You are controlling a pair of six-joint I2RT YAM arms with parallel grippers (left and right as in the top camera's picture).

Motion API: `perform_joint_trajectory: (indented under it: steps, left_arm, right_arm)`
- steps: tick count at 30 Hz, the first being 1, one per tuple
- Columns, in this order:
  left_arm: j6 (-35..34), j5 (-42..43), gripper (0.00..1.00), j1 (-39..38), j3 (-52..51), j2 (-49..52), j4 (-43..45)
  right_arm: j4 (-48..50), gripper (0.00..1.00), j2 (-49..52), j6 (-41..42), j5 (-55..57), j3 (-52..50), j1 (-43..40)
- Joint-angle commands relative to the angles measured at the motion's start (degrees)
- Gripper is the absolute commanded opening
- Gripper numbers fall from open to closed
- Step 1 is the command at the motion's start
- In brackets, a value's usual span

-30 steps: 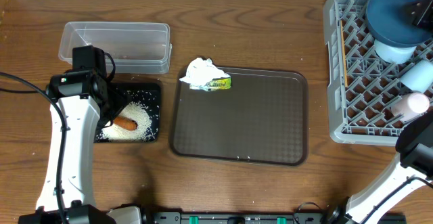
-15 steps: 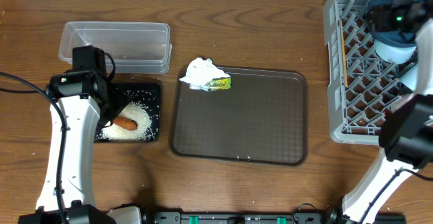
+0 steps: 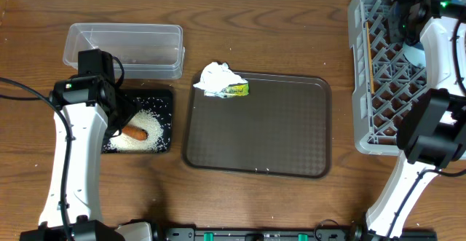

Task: Sort waste into correct bins and load items into the dishwasher rack

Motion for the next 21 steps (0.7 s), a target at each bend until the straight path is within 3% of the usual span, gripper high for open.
perform_joint_trajectory:
  steps: [1, 3, 5, 16, 21]
  left_arm:
    - [-0.28, -1.14, 0.99, 0.2, 0.61, 0.0, -0.15]
    - [-0.28, -1.14, 1.0, 0.2, 0.61, 0.0, -0.15]
    - [-0.31, -1.14, 0.99, 0.2, 0.61, 0.0, -0.15]
    - [-0.28, -1.14, 0.99, 0.2, 0.61, 0.0, -0.15]
    - [-0.28, -1.14, 0.99, 0.2, 0.61, 0.0, -0.15]
  right_arm:
    - [-0.28, 0.24, 1.55, 1.2, 2.47, 0.22, -0.02]
    - [-0.02, 0.09, 1.49, 3.17, 2.19, 0.22, 0.02]
    - [0.26, 0.01, 1.01, 4.24, -0.2, 0.24, 0.02]
    - [0.81, 0.01, -8.5, 9.66, -19.65, 0.24, -1.14]
    - [1.36, 0.01, -12.74, 12.74, -40.63, 0.24, -3.78]
